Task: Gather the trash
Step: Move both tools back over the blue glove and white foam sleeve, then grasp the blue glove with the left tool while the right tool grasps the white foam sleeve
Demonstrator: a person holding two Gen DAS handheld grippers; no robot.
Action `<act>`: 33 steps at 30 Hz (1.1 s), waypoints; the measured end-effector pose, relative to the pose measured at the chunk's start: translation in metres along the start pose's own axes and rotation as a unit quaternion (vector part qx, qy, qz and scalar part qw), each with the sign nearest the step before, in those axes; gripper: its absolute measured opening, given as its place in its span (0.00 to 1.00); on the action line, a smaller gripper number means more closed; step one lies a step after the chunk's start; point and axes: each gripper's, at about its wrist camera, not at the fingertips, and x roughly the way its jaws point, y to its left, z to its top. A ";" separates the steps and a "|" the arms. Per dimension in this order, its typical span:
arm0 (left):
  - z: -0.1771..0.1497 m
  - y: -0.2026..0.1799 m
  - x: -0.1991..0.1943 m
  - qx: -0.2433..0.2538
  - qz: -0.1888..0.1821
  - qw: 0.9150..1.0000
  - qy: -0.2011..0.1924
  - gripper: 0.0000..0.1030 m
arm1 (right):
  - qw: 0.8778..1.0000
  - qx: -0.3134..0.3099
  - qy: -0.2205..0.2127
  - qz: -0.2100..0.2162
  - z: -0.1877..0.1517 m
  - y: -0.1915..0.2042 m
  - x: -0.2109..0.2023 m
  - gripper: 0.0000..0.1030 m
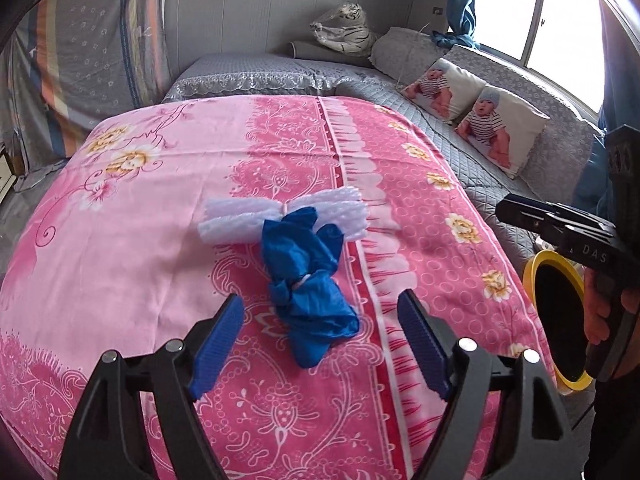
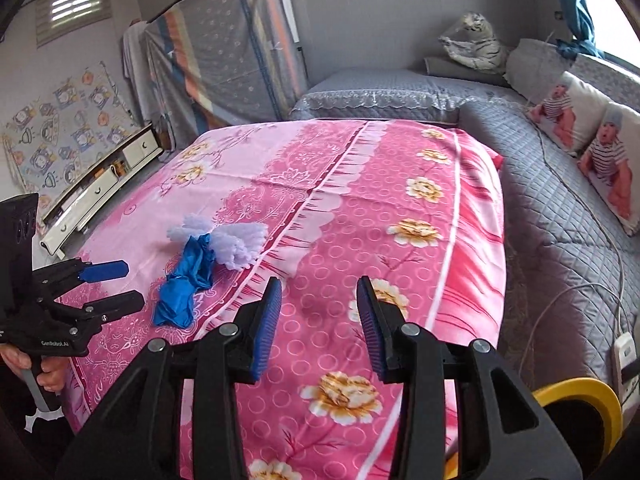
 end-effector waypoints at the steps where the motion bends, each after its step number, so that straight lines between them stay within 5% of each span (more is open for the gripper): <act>1: -0.002 0.003 0.003 -0.003 0.001 1.000 0.004 0.73 | 1.000 -0.006 0.006 0.006 0.003 0.004 0.007 0.36; 13: -0.008 0.025 0.029 -0.043 -0.002 0.998 0.033 0.73 | 0.995 -0.023 0.057 0.080 0.024 0.037 0.081 0.43; 33: 0.002 0.023 0.056 -0.050 -0.014 0.997 0.052 0.73 | 0.988 0.012 0.105 0.114 0.040 0.043 0.141 0.49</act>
